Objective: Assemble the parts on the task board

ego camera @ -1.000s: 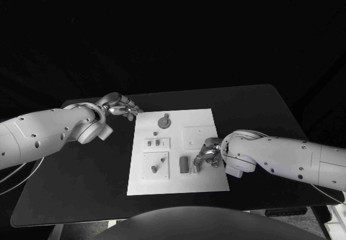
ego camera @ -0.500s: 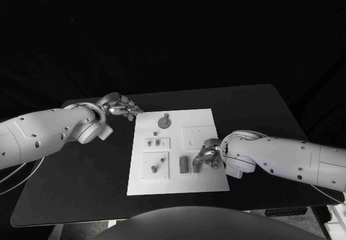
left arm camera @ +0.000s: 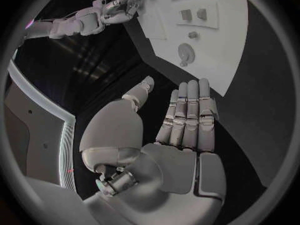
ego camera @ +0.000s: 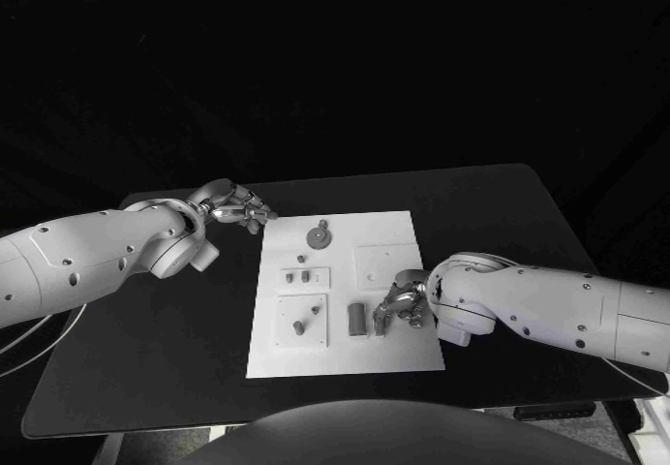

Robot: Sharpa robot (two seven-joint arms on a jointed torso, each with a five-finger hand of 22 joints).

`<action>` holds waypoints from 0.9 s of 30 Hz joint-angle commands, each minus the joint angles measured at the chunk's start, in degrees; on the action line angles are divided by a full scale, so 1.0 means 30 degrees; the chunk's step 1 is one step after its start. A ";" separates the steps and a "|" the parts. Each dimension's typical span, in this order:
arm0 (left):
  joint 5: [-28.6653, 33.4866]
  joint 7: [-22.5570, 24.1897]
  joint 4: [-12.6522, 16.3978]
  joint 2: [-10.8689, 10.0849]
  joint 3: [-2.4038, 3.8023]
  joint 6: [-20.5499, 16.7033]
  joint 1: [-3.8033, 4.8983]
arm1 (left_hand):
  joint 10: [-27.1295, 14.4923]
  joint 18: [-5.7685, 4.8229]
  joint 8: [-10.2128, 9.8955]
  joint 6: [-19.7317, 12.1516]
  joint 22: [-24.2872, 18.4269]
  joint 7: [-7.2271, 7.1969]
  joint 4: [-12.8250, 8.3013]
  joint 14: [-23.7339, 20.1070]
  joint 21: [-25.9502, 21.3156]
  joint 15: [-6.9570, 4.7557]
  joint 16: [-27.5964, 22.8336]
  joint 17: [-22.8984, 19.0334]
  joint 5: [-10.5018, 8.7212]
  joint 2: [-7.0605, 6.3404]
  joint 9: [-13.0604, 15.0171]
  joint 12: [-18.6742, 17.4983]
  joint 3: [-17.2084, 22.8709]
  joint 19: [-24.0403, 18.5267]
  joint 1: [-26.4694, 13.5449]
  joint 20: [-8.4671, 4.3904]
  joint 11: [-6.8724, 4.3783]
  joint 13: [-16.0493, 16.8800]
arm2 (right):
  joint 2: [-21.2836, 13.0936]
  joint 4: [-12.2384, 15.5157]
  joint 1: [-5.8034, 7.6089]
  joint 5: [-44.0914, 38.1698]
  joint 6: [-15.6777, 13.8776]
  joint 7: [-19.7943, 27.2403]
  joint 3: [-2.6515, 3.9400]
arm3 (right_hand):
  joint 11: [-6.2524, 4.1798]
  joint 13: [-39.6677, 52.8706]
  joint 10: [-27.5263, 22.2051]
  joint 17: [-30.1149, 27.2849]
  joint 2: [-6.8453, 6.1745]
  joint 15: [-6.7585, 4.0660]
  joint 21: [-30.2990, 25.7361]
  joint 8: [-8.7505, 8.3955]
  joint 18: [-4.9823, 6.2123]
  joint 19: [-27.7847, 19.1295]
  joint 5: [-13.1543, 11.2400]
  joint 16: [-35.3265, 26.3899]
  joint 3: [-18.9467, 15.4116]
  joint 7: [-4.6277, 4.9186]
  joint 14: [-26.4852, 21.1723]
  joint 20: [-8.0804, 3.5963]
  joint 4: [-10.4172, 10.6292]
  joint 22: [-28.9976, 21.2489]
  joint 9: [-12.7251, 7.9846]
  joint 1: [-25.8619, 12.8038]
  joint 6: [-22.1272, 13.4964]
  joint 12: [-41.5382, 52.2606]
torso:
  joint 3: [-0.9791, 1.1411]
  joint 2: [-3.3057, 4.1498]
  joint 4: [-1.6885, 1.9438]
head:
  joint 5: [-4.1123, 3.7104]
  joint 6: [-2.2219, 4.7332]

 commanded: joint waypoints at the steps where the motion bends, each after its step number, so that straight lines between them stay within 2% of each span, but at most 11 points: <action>1: -0.0040 0.0068 0.0035 0.0023 0.0015 0.0222 0.0020 | 0.0082 0.0276 0.0032 -0.0071 -0.0025 0.0076 -0.0061 0.0184 -0.0031 0.0013 -0.0072 0.0031 0.0008 -0.0011 -0.0025 -0.0117 0.0006 -0.0034 0.0066 0.0033 0.0050 0.0028 | 0.0075 0.0049 -0.0035 0.0024 0.0380 0.0253 -0.0004 | 0.0036 0.0023 -0.0015 0.0000 -0.0180 -0.0166 0.0015 -0.0096 0.0268 0.0092 -0.0110 0.0017 -0.0021 0.0050 -0.0035 -0.0052 0.0131 -0.0004 -0.0023 0.0011 0.0040 -0.0020 | 0.0005 0.0003 -0.0005 | 0.0024 0.0001; 15: -0.0097 -0.0014 0.0017 0.0024 0.0015 0.0235 0.0020 | 0.0081 0.0277 0.0031 -0.0073 -0.0028 0.0076 -0.0063 0.0185 -0.0033 0.0013 -0.0083 0.0040 0.0008 -0.0015 -0.0026 -0.0122 0.0009 -0.0038 0.0059 0.0032 0.0050 0.0031 | 0.0085 0.0170 -0.0051 -0.0223 0.0129 0.0622 -0.0004 | 0.0131 0.0091 -0.0178 0.0009 -0.0859 -0.0192 0.0001 -0.0241 0.0268 0.0061 -0.0120 -0.0001 0.0093 0.0151 -0.0119 -0.0059 0.0359 -0.0009 -0.0082 0.0169 -0.0237 0.0024 | 0.0012 0.0000 -0.0013 | 0.0080 0.0001; 19: -0.0101 -0.0025 0.0010 0.0026 0.0015 0.0233 0.0022 | 0.0081 0.0277 0.0031 -0.0074 -0.0028 0.0076 -0.0064 0.0185 -0.0033 0.0013 -0.0085 0.0043 0.0008 -0.0017 -0.0027 -0.0123 0.0010 -0.0038 0.0057 0.0033 0.0050 0.0031 | 0.0075 0.0188 -0.0060 -0.0873 -0.0069 0.0685 -0.0004 | 0.0197 0.0116 -0.0277 0.0014 -0.1334 -0.0191 -0.0020 -0.0324 0.0268 0.0040 -0.0124 -0.0011 0.0153 0.0219 -0.0173 -0.0046 0.0642 -0.0022 -0.0113 0.0199 -0.0407 0.0036 | 0.0016 0.0000 -0.0009 | 0.0098 0.0001; 27: -0.0101 -0.0033 0.0012 0.0041 0.0015 0.0235 0.0022 | 0.0079 0.0276 0.0031 -0.0075 -0.0030 0.0076 -0.0064 0.0185 -0.0035 0.0013 -0.0092 0.0048 0.0008 -0.0021 -0.0027 -0.0125 0.0011 -0.0040 0.0051 0.0033 0.0051 0.0033 | 0.0070 0.0159 -0.0062 -0.0910 -0.0040 0.0710 -0.0004 | 0.0235 0.0139 -0.0331 0.0023 -0.1547 -0.0183 -0.0024 -0.0363 0.0268 0.0038 -0.0131 -0.0006 0.0208 0.0258 -0.0207 -0.0038 0.0971 -0.0029 -0.0122 0.0208 -0.0509 0.0064 | 0.0004 0.0002 -0.0007 | 0.0110 0.0001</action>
